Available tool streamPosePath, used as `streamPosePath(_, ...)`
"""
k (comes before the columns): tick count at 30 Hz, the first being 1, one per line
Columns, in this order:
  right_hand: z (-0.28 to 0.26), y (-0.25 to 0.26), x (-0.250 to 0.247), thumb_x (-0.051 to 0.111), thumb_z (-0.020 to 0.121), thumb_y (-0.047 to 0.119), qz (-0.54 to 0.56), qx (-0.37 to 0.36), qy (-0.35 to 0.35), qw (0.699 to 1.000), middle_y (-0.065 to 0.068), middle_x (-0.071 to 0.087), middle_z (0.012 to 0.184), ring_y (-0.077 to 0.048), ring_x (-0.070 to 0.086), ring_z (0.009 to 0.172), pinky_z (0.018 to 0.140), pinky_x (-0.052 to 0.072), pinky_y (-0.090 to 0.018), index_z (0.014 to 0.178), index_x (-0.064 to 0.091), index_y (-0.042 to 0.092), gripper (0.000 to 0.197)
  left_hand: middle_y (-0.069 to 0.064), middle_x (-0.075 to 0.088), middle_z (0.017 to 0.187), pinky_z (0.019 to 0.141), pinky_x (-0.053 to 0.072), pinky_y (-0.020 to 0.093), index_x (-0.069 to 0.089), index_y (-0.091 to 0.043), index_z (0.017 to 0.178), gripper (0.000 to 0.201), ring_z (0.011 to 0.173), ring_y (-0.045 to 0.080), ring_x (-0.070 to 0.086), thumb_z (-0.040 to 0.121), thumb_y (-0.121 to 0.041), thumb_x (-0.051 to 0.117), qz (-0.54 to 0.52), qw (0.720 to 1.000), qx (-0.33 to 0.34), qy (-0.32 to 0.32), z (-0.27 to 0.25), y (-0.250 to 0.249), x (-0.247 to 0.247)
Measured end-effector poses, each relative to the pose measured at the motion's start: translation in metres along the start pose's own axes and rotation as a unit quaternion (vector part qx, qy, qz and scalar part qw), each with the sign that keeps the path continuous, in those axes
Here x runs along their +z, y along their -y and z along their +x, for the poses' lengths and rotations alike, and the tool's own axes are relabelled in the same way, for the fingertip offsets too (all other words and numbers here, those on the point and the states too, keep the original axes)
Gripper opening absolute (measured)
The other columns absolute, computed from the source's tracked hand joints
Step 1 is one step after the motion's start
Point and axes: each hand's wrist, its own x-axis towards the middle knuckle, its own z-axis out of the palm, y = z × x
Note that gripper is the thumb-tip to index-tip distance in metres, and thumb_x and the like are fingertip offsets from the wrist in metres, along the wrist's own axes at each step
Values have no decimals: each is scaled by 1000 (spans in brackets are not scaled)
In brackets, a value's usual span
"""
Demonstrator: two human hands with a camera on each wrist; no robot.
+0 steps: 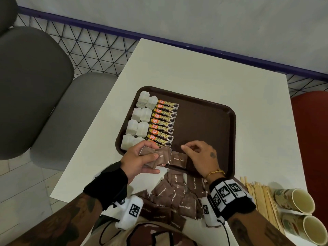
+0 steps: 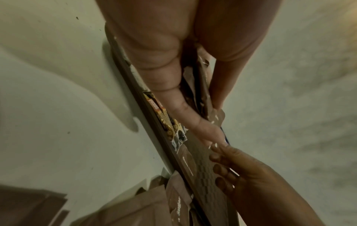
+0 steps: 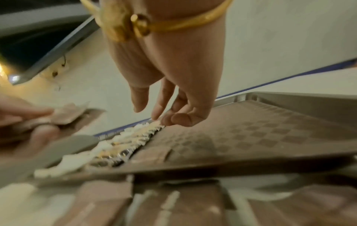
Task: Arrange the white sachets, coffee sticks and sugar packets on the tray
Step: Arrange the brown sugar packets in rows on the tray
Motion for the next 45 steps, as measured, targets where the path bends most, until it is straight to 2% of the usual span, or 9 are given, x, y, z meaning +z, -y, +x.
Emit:
streamPosePath(6, -15, 14, 7, 69, 89, 18, 221, 79, 179, 956, -7, 69, 69, -19, 59, 63, 58, 50, -29, 92, 75, 13, 8, 15, 65, 103, 61, 61, 40, 65, -12, 103, 25, 79, 36, 72, 84, 4, 67, 3, 1000, 1, 30, 0, 1, 6)
streamPosePath(13, -22, 4, -2, 67, 88, 2, 314, 127, 102, 935, -12, 64, 67, -18, 59, 58, 49, 51, -25, 84, 67, 3, 4, 16, 64, 107, 67, 61, 45, 67, -17, 109, 35, 85, 33, 70, 81, 3, 71, 19, 1000, 1, 16, 3, 3, 3)
streamPosePath(17, -22, -13, -28, 70, 84, -1, 276, 141, 49, 950, -14, 66, 72, -13, 61, 56, 51, 55, -25, 85, 65, -1, 5, 20, 61, 118, 65, 61, 42, 65, -15, 112, 37, 90, 35, 69, 81, 5, 70, 3, 1000, -4, 2, 2, 4, 1)
streamPosePath(21, -24, -39, -46, 69, 84, -1, 206, 165, 14, 964, -20, 71, 81, -20, 68, 61, 60, 60, -30, 95, 63, 6, 15, 22, 59, 120, 66, 62, 41, 65, -13, 113, 37, 91, 35, 69, 82, 6, 69, -4, 1000, -6, -6, 4, 4, 2)
streamPosePath(24, -29, -51, -46, 67, 86, 0, 134, 152, 21, 979, -12, 72, 80, -21, 71, 65, 64, 61, -32, 108, 63, 19, 29, 21, 60, 119, 69, 61, 43, 65, -12, 113, 37, 92, 35, 69, 81, 5, 69, -2, 1000, -6, -7, 7, 4, 3)
streamPosePath(27, -25, -59, -38, 71, 83, 6, 34, 116, 12, 993, -6, 67, 86, -17, 68, 63, 59, 58, -24, 102, 70, 21, 25, 21, 60, 116, 69, 61, 44, 65, -11, 112, 36, 91, 35, 69, 81, 6, 69, 2, 1000, -9, -8, 8, 4, 4)
streamPosePath(30, -17, -62, -30, 80, 75, 16, -61, 74, 12, 995, 3, 58, 84, -17, 62, 76, 69, 60, -37, 95, 74, 25, 22, 19, 61, 115, 69, 61, 44, 65, -10, 112, 36, 90, 34, 69, 81, 7, 69, 4, 1000, -9, -6, 9, 4, 5)
streamPosePath(39, -12, -54, -21, 85, 72, 18, -69, 54, 17, 996, 6, 55, 75, -13, 57, 68, 72, 58, -39, 86, 74, 23, 19, 17, 61, 116, 67, 62, 42, 65, -11, 114, 38, 91, 34, 70, 81, 7, 69, 1, 1000, -7, -8, 9, 1, 9)
streamPosePath(45, -18, -27, -34, 74, 82, 37, 13, 45, -9, 999, 8, 70, 80, -6, 64, 74, 68, 54, -22, 87, 74, 26, 12, 21, 57, 117, 67, 62, 43, 58, -11, 119, 45, 86, 34, 70, 80, 9, 70, -1, 1000, -11, -2, 8, -3, 15)
